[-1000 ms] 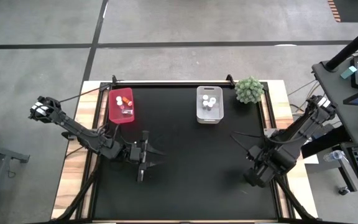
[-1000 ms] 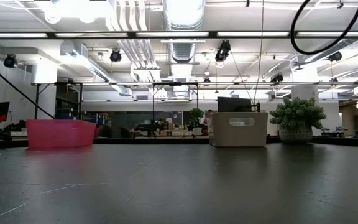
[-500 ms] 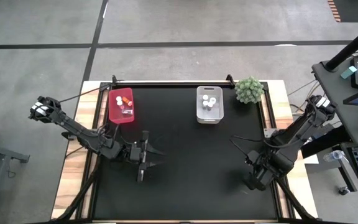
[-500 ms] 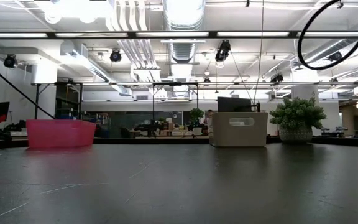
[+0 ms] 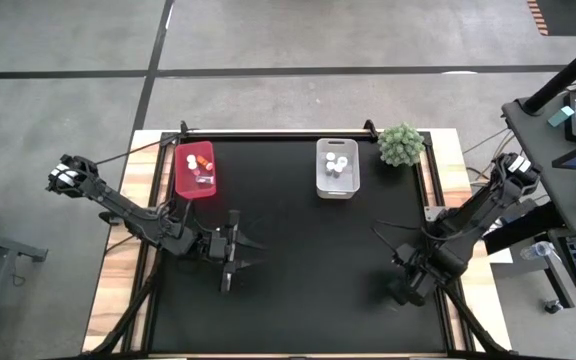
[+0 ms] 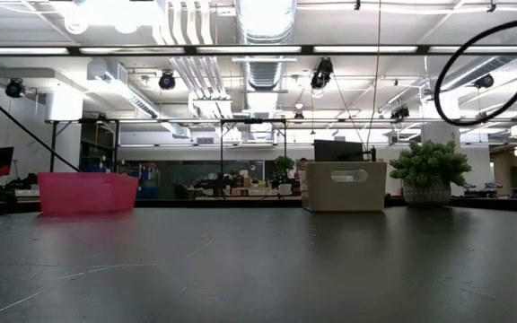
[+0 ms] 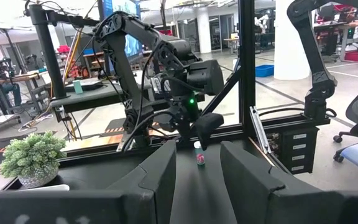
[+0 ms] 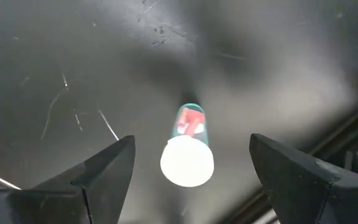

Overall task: Pick and place medicine bottles into bin by pill shape (circle, oval)
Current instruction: Put the blue capsule bottle into the white bin

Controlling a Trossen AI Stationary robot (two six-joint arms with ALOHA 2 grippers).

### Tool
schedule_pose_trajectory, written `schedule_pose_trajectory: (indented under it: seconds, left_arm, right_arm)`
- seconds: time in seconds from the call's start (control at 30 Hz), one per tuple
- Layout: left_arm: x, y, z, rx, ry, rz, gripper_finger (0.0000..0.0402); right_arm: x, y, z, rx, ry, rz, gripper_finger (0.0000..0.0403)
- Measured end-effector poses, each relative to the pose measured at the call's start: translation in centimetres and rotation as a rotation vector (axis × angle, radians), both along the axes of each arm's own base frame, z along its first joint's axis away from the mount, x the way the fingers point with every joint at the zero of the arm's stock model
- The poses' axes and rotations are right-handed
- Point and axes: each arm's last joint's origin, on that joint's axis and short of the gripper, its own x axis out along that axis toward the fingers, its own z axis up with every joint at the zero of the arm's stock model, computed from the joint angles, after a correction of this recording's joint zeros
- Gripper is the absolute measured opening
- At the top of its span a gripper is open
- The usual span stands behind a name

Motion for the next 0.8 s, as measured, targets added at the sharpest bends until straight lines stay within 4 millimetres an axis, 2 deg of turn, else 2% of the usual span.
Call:
schedule_pose_trajectory:
  seconds: [0.37,0.8]
  left_arm:
    - [0.0,0.0,0.0,0.003,-0.001,0.000,0.0111]
    - [0.0,0.0,0.0,0.006,0.000,0.000,0.0111]
  right_arm:
    - [0.1,0.1,-0.7,0.041,-0.009,-0.011,0.0288]
    - [-0.2,-0.2,-1.3,0.025,0.013,-0.026,0.0202]
